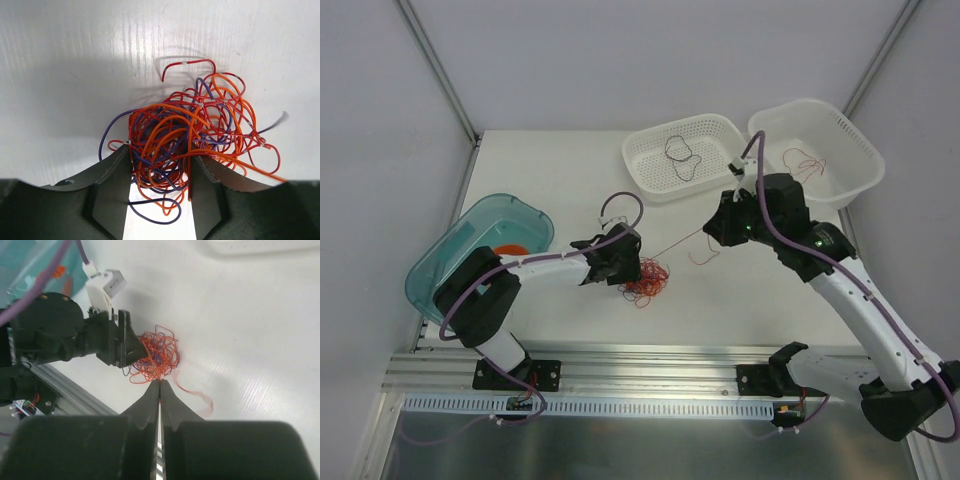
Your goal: Untangle the cables
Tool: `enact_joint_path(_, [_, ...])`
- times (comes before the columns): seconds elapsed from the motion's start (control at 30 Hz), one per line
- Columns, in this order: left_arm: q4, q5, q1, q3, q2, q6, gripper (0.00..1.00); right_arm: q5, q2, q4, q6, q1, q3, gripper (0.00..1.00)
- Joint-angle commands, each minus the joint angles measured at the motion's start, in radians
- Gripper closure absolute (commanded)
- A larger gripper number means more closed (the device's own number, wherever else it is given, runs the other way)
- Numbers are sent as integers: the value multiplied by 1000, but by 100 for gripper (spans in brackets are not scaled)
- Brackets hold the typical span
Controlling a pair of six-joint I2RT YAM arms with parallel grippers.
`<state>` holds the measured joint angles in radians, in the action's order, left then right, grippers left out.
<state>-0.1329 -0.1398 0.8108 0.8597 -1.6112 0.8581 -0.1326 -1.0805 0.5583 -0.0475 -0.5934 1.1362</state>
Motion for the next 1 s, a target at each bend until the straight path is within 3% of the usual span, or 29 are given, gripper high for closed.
enact_joint_path(0.0, [-53, -58, -39, -34, 27, -70, 57, 27, 53, 132, 80, 50, 169, 99])
enact_joint_path(0.4, [-62, -46, -131, -65, 63, -134, 57, 48, 65, 255, 163, 187, 562, 99])
enact_joint_path(0.67, [-71, -63, -165, -73, 114, -191, 54, 181, 34, 255, 219, 208, 828, 99])
enact_joint_path(0.83, [-77, -64, -188, -76, 123, -211, 52, 251, 42, 196, 245, 210, 861, 99])
enact_joint_path(0.97, [-76, -18, -190, -70, 126, -246, 55, 142, 17, 230, 225, 210, 808, 99])
